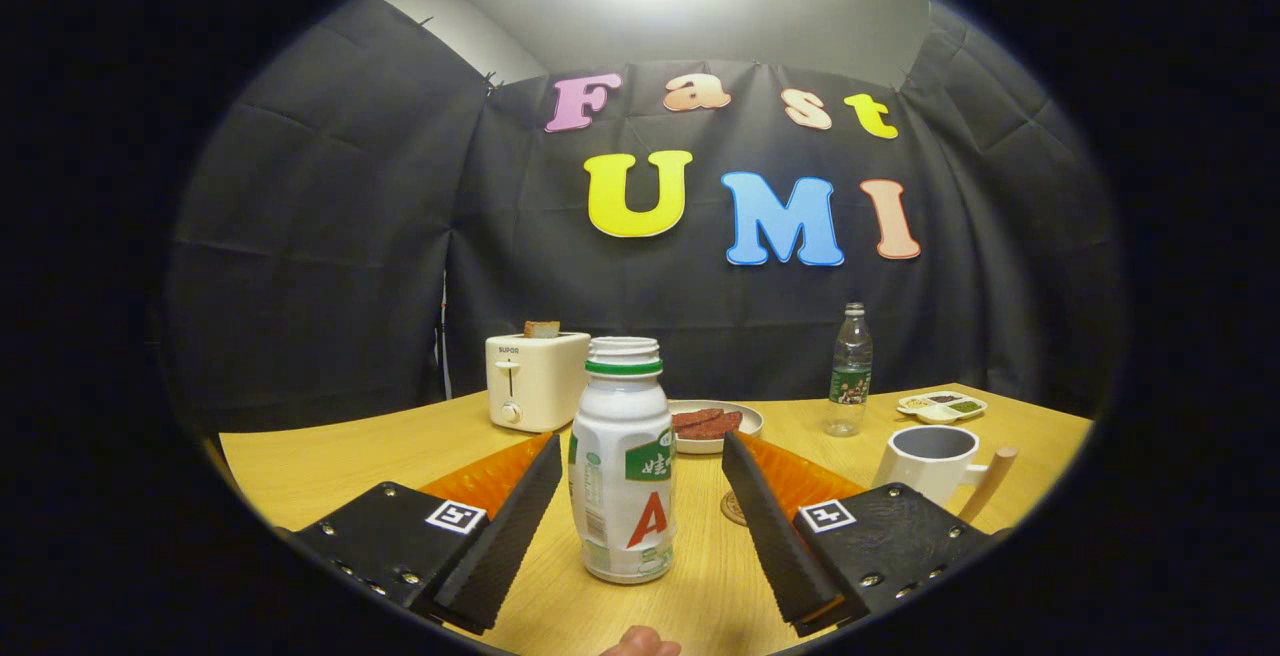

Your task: Take the bottle from table, then pour the juice into the cup, finally place the bottle on the coaster

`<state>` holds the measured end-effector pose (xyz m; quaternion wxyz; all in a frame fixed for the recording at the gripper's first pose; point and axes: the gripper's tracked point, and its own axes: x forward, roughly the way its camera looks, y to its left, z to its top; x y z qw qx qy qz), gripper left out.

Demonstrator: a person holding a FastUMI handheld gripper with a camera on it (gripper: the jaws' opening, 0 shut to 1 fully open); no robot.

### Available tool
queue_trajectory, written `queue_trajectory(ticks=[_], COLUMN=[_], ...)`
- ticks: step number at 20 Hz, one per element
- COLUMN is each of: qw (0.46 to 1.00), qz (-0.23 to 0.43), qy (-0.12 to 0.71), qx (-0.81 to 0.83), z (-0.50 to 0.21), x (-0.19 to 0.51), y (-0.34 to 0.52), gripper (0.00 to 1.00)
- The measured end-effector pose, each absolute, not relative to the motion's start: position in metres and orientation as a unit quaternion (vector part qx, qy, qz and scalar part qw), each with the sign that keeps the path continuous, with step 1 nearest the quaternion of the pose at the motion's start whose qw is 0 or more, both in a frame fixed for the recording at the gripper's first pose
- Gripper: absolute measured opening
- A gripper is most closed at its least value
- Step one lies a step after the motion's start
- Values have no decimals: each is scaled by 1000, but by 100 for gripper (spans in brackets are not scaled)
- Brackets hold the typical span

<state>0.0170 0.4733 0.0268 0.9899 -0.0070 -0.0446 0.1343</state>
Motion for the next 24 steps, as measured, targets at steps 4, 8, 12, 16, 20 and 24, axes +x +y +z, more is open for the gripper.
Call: queue_trajectory(ticks=[4,8,12,16,20,24], qw=[989,990,989,991,987,979], qz=[141,136,144,137,144,146], qy=[-30,-19,-10,-2,2,5], qx=[-15,-33,-25,-6,69,145], z=[14,6,6,9,24,35], x=[38,50,48,47,47,51], y=[490,494,498,491,481,468], gripper=[98,95,70,66,66,66])
